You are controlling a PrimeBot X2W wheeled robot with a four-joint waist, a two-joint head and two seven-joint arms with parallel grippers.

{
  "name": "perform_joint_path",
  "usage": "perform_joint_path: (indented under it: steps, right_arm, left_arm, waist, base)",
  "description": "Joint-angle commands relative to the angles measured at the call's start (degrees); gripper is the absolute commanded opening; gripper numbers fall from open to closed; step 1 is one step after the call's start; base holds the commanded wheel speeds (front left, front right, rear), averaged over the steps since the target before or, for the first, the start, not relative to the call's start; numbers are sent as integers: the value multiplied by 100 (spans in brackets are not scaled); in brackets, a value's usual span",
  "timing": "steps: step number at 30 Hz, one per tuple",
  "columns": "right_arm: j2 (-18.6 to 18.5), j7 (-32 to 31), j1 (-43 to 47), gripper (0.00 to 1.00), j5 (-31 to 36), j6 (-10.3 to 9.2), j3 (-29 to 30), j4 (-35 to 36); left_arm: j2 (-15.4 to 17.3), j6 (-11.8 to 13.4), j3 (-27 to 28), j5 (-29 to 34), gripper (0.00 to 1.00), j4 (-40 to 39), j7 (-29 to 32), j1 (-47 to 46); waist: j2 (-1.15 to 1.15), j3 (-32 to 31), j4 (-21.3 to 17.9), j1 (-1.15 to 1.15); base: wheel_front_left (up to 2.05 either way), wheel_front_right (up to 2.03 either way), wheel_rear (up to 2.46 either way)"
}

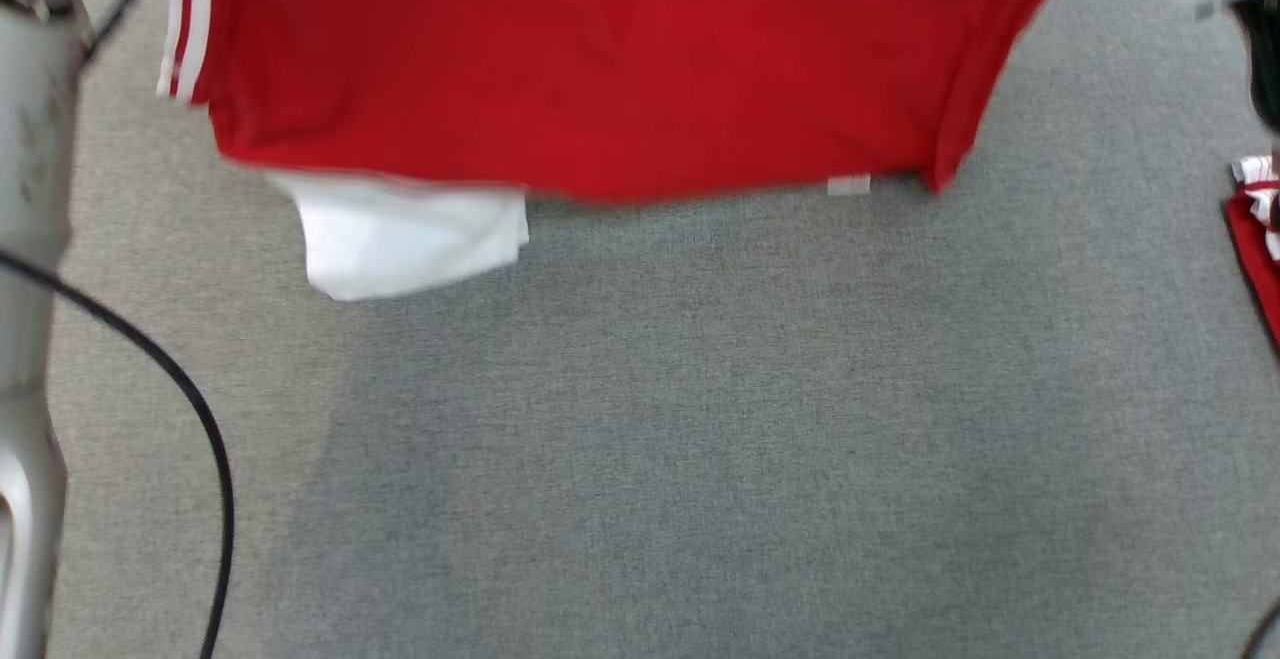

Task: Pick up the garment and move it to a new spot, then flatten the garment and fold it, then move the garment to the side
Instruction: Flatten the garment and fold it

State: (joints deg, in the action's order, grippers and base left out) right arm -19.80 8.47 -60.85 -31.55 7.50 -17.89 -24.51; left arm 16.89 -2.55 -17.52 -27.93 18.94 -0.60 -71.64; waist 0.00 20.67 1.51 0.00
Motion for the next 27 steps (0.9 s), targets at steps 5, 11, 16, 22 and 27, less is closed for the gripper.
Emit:
perform_joint_path:
  steps: [5, 11, 16, 22, 27]
  right_arm:
    - [451, 338, -1330, 0, -226, -2, -87, -1561]
    - [925, 641, -2418, 0, -189, -2, 32, -2832]
    - [1007, 663, -2706, 0, -22, -2, -386, -3515]
    - [908, 640, -2254, 0, -319, -2, -865, -3815]
    - [671, 653, -1302, 0, -908, -2, -1387, -3360]
  left_arm:
    - [-41, -172, 6, 80, 0, 1543, -278, -1188]
    - [-102, -241, -11, 170, 0, 2764, -665, -2148]
    - [-368, -421, -142, -119, 0, 3589, -461, -2100]
    - [-753, -494, -302, -506, 0, 4049, -688, -1387]
    - [-912, -495, -544, -1020, 0, 3758, -1053, -227]
  waist:
    - [0, 124, -189, 0]
    - [0, 248, -249, 0]
    - [0, 426, -79, 0]
    - [0, 712, 173, 0]
    - [0, 726, 270, 0]
  base:
    - [0, 0, 0]
    - [0, 0, 0]
    - [0, 0, 0]
    - [0, 0, 0]
    - [0, 0, 0]
